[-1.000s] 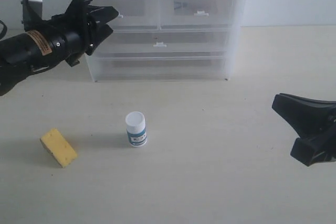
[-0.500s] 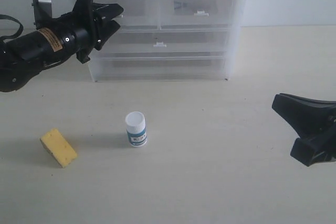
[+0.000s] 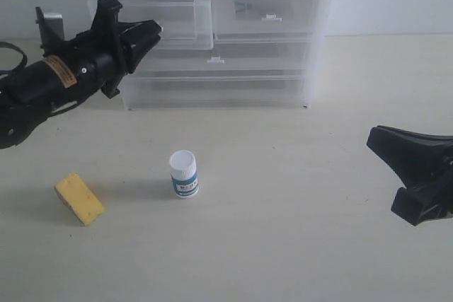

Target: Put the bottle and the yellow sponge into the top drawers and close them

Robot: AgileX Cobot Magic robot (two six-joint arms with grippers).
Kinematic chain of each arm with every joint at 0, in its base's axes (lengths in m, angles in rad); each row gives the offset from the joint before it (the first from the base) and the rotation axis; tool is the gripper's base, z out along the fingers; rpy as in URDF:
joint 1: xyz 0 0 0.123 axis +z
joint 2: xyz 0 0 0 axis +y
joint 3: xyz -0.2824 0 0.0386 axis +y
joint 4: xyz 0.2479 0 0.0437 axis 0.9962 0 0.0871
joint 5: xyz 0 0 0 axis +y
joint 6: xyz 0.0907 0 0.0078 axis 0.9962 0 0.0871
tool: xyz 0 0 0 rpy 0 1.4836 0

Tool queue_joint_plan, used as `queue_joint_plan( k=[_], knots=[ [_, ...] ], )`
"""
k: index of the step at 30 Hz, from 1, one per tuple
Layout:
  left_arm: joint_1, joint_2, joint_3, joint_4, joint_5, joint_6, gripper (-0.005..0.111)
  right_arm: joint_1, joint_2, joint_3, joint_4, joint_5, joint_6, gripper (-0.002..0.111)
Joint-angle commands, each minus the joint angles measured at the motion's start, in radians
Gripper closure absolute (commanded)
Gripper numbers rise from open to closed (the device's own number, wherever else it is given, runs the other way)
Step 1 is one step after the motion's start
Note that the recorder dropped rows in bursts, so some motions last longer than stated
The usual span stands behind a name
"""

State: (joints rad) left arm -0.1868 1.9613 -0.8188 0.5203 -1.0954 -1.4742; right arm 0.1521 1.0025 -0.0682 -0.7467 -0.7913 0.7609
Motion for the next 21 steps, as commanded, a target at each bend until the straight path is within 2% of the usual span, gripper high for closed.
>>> queue_joint_plan(
  k=[1, 7, 14, 16, 21],
  knots=[
    [-0.067, -0.120, 0.184, 0.014, -0.126, 0.115, 0.103, -0.002, 0.005, -0.004, 0.004, -0.012, -0.013, 0.107],
    [-0.103, -0.265, 0.410, -0.012, -0.126, 0.213, 0.103, -0.002, 0.005, -0.004, 0.004, -0.012, -0.013, 0.107],
    [-0.103, -0.285, 0.435, 0.002, -0.126, 0.327, 0.102, -0.002, 0.005, -0.004, 0.004, -0.012, -0.013, 0.107],
    [-0.103, -0.285, 0.435, 0.000, -0.126, 0.324, 0.096, -0.002, 0.005, -0.004, 0.004, -0.012, -0.013, 0.107],
    [-0.103, -0.285, 0.435, -0.008, -0.126, 0.324, 0.061, -0.002, 0.005, -0.004, 0.004, -0.012, -0.013, 0.107]
  ],
)
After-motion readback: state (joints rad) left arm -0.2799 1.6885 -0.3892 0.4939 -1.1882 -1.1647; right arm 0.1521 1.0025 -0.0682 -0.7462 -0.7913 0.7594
